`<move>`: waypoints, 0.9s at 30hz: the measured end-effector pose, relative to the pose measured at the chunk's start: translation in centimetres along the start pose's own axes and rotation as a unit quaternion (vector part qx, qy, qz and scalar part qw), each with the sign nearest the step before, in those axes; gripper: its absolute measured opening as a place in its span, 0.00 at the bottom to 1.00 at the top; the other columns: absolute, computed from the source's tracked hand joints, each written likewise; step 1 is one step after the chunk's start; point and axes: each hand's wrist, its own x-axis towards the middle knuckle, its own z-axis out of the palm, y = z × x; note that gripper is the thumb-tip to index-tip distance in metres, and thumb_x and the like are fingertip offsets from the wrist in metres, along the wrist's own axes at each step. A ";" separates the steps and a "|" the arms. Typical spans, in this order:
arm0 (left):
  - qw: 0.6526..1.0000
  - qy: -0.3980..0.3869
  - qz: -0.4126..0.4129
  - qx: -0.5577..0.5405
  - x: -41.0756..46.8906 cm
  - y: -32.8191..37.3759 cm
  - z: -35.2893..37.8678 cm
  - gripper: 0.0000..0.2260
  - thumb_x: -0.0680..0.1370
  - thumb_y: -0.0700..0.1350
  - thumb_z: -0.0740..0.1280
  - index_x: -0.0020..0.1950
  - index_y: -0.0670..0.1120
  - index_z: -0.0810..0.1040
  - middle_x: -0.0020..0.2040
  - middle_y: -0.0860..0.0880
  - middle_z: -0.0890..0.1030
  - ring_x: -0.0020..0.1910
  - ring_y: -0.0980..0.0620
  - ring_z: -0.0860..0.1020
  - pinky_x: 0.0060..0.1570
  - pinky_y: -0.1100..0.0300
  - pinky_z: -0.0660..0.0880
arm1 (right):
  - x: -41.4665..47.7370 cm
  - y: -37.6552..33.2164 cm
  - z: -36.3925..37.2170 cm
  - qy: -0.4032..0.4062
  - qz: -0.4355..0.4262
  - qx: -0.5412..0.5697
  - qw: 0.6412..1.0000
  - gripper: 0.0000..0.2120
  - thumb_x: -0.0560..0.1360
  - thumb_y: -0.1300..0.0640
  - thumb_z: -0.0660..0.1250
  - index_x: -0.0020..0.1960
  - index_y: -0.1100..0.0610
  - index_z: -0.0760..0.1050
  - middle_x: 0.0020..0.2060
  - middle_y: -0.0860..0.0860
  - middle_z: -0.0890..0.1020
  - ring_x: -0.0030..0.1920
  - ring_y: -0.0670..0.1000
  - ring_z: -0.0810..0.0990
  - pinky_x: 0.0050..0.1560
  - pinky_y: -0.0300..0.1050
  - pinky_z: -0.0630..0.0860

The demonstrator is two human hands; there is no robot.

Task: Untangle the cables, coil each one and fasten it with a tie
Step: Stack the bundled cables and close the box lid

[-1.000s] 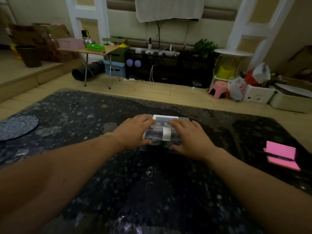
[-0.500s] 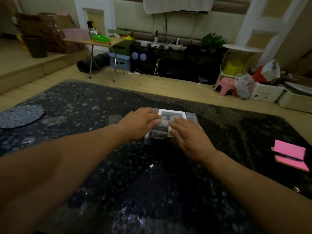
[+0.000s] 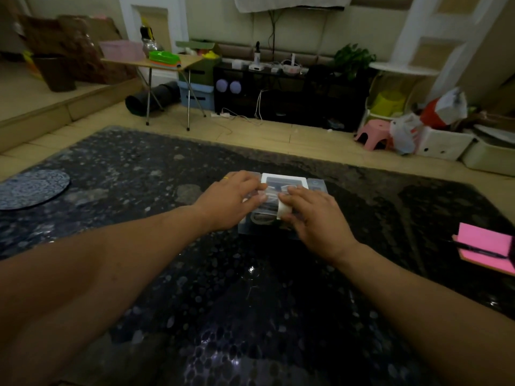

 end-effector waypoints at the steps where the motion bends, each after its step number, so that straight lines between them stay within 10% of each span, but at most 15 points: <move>1: 1.000 0.002 0.002 -0.001 0.0 -0.1 0.1 0.26 0.83 0.67 0.54 0.73 0.55 0.76 0.72 0.53 0.72 0.73 0.49 0.68 0.71 0.42 0.72 | 0.1 0.0 -0.2 -0.004 0.002 0.002 1.000 0.25 0.79 0.47 0.71 0.75 0.45 0.74 0.75 0.47 0.76 0.75 0.50 0.73 0.78 0.57 0.65; 10: 0.999 0.031 0.024 0.013 -0.2 0.5 0.5 0.21 0.86 0.60 0.58 0.73 0.52 0.74 0.73 0.51 0.71 0.73 0.47 0.69 0.68 0.41 0.74 | -0.5 -1.3 1.0 0.029 0.016 -0.044 0.998 0.26 0.78 0.50 0.72 0.74 0.48 0.71 0.73 0.53 0.75 0.74 0.55 0.73 0.78 0.61 0.66; 17: 0.981 -0.039 0.066 0.176 -1.2 0.3 -0.1 0.36 0.82 0.65 0.62 0.85 0.59 0.49 0.84 0.50 0.54 0.84 0.47 0.54 0.74 0.43 0.68 | -0.6 1.0 -1.7 -0.047 0.053 -0.053 0.996 0.39 0.78 0.38 0.69 0.83 0.39 0.54 0.83 0.47 0.61 0.83 0.52 0.59 0.83 0.63 0.55; 27: 0.992 -0.041 0.045 0.106 2.6 -2.0 0.5 0.33 0.85 0.52 0.65 0.86 0.56 0.52 0.86 0.49 0.53 0.85 0.46 0.47 0.83 0.48 0.54 | 2.2 3.2 1.6 -0.050 0.151 0.006 0.987 0.38 0.82 0.51 0.70 0.84 0.40 0.54 0.86 0.52 0.51 0.78 0.59 0.69 0.75 0.54 0.71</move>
